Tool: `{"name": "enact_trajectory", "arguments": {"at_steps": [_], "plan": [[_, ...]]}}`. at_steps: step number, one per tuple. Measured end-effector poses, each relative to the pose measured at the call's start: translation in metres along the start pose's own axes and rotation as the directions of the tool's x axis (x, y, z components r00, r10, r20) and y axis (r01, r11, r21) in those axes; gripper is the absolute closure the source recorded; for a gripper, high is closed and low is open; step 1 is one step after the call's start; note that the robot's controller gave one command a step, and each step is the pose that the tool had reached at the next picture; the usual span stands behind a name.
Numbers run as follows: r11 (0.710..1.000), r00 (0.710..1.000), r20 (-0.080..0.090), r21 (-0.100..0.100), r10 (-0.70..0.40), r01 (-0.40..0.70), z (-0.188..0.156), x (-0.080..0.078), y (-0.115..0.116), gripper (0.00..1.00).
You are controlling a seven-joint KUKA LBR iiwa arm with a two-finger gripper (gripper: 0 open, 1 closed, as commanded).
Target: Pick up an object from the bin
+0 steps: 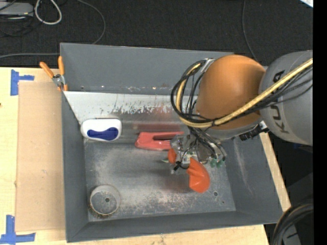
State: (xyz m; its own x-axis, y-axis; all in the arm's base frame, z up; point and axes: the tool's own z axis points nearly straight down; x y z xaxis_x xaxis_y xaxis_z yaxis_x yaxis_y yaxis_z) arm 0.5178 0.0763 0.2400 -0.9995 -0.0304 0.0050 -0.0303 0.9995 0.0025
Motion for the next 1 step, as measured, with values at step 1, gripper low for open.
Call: {"name": "enact_trajectory", "arguments": {"at_steps": [1], "plan": [[1.000,0.999,-0.029,0.006,0.027,-0.026,-0.0315,0.0041,-0.0209,1.00]]}}
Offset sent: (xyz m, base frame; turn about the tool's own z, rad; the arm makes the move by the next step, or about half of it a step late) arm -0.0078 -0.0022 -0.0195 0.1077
